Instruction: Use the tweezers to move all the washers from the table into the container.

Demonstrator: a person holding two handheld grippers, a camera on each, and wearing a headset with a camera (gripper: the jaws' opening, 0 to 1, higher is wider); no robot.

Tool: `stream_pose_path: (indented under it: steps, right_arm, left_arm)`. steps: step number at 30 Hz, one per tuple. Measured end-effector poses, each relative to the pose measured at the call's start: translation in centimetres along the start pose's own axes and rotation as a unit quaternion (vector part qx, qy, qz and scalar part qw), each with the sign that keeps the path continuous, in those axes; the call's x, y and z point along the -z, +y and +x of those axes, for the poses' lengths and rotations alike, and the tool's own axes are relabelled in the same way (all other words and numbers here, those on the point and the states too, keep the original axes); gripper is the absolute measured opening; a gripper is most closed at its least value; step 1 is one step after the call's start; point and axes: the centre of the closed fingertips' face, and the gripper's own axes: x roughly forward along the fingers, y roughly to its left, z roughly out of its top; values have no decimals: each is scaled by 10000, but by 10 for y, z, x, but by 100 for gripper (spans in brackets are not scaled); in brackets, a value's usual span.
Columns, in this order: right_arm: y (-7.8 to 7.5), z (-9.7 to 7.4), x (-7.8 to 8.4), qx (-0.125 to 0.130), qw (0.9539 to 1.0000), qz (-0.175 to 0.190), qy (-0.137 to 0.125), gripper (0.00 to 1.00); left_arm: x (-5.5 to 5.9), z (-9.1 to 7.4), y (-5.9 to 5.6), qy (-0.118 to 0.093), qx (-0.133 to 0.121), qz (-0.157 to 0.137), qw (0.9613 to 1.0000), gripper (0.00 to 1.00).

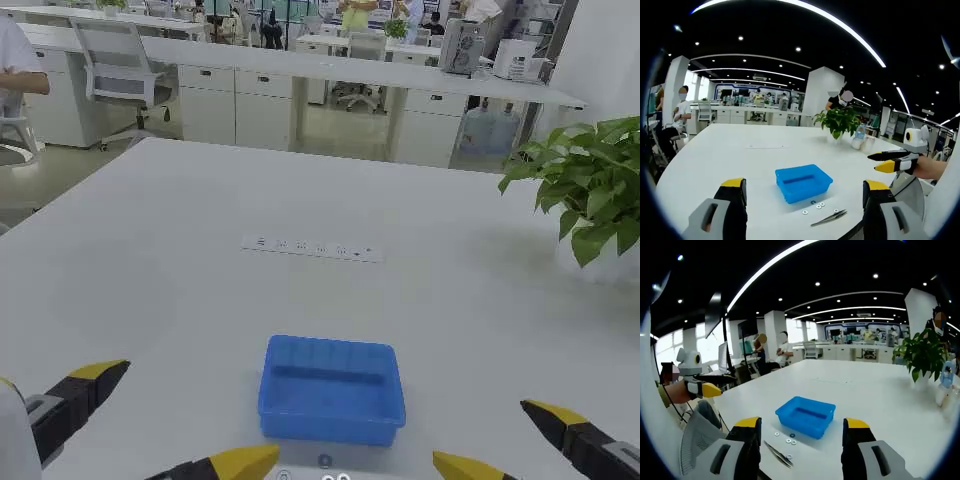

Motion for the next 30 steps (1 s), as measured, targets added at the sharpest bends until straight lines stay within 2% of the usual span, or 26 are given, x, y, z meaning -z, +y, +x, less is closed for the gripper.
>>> stream_pose_path:
  steps: [10, 18, 22, 30]
  right_arm:
    - [-2, -7, 6, 94, 9999, 60, 28, 58]
    - [2, -16, 5, 105, 9999, 46, -3, 58]
    - [3, -21, 7, 126, 9999, 43, 9, 57]
    - [11, -28, 6, 119, 9999, 8, -35, 57]
  left_arm:
    - [4, 3, -8, 88, 116, 13, 9999, 95]
    - [3, 0, -12, 72, 131, -15, 9999, 95]
    - [3, -3, -19, 57, 167, 20, 9998, 95]
    - [9, -11, -24, 77, 169, -46, 9998, 94]
